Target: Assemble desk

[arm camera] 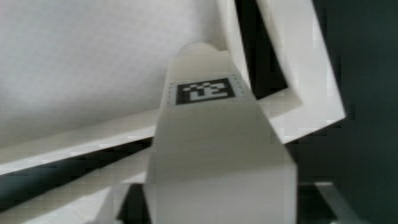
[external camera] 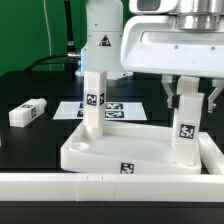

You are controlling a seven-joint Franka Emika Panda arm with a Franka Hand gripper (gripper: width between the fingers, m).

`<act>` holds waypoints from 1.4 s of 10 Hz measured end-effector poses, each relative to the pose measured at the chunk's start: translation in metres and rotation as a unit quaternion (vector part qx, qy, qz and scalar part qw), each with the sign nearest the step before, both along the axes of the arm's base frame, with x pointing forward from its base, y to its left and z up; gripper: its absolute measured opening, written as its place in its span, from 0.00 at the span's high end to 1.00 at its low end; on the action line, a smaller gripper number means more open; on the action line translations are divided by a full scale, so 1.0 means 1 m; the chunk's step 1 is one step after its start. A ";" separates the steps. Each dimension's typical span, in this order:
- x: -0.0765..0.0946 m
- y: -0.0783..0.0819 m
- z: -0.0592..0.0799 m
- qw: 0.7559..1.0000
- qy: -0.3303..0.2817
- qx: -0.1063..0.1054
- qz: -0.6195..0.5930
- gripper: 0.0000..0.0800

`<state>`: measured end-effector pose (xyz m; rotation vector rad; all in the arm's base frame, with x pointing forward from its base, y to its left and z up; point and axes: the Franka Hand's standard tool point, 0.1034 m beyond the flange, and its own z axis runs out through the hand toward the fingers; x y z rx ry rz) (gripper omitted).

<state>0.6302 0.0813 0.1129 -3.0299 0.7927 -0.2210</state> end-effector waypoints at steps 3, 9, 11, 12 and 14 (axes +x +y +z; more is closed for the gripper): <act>0.000 -0.009 0.000 1.000 -0.001 -0.005 -0.029 0.62; -0.032 -0.034 0.035 1.000 0.005 0.011 0.012 0.19; -0.029 -0.082 0.042 0.999 0.001 0.003 0.042 0.19; -0.028 -0.091 0.041 0.999 0.001 0.001 0.033 0.19; -0.028 -0.084 0.040 0.999 0.001 0.001 0.039 0.19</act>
Offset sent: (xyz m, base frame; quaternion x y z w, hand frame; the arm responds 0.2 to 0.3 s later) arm 0.0000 0.0000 0.0000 0.0000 0.0000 0.0000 1.0000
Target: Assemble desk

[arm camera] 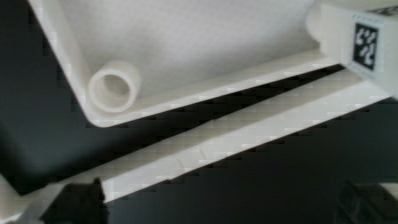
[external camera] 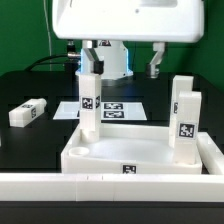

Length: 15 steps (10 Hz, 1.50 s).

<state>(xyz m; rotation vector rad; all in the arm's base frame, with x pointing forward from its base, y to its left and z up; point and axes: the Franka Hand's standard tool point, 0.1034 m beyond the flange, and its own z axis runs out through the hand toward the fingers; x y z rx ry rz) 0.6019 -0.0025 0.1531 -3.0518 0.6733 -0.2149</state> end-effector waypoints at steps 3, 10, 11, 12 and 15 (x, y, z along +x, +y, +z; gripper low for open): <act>0.000 -0.002 0.000 1.000 0.001 -0.001 0.000 0.19; -0.047 -0.087 -0.024 0.999 0.012 -0.018 0.032 0.19; -0.047 -0.087 -0.024 0.999 0.012 -0.018 0.032 0.19; -0.049 -0.091 -0.024 0.999 0.013 -0.018 0.041 0.19; -0.092 -0.162 -0.054 0.998 0.014 -0.035 0.047 0.19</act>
Offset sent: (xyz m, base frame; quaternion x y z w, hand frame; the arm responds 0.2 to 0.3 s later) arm -0.0250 -0.0370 -0.0027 -0.0240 -0.0203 -0.0666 0.9973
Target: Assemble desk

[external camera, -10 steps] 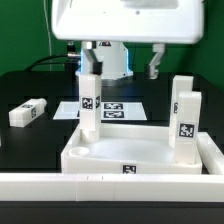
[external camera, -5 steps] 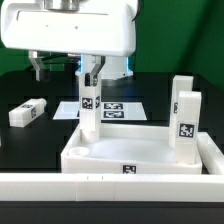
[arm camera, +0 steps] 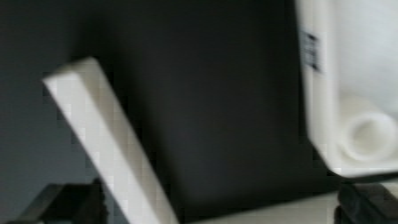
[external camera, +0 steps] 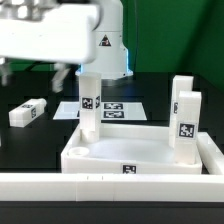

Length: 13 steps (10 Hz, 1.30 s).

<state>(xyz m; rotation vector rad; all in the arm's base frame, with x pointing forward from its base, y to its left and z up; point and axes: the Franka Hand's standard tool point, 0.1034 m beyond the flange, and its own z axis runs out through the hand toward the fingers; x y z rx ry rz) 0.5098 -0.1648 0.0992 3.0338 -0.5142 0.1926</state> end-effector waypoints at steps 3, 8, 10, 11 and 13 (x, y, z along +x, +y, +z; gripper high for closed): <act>-0.009 -0.013 -0.011 1.000 0.007 -0.008 0.000 0.19; -0.043 -0.038 -0.026 1.000 0.023 0.002 -0.013 0.19; -0.053 -0.041 -0.032 0.999 0.029 0.008 -0.023 0.19; -0.052 -0.039 -0.032 0.999 0.037 0.017 -0.023 0.19; -0.055 -0.036 -0.034 0.998 0.046 0.025 -0.025 0.19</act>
Offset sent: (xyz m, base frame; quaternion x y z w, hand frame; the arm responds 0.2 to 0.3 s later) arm 0.0000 0.0000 0.0000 0.0000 0.0000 0.0000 1.0000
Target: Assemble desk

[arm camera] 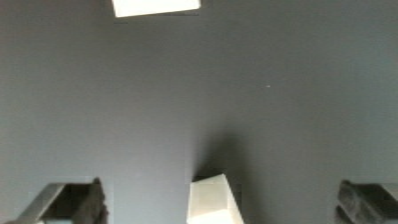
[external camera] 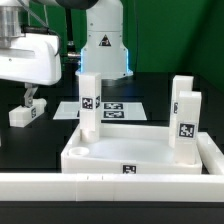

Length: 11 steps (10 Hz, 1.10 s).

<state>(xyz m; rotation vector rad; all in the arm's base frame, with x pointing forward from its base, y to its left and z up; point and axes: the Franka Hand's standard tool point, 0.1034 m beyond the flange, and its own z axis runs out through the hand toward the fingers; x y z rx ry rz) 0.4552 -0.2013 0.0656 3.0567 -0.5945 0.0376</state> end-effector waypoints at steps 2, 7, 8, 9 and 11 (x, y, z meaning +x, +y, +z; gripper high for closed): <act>-0.008 0.001 -0.001 0.994 0.088 0.067 0.011 0.19; -0.013 0.003 -0.006 0.967 0.218 0.130 0.023 0.19; -0.017 0.004 -0.006 0.956 0.254 0.145 0.024 0.19; -0.019 0.003 -0.009 0.945 0.283 0.159 0.021 0.19; -0.026 0.000 -0.017 0.926 0.334 0.177 0.018 0.19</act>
Offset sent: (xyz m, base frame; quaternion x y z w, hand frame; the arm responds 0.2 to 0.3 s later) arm -0.0066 0.0008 -0.0034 0.0474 -0.1823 -0.0465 0.9810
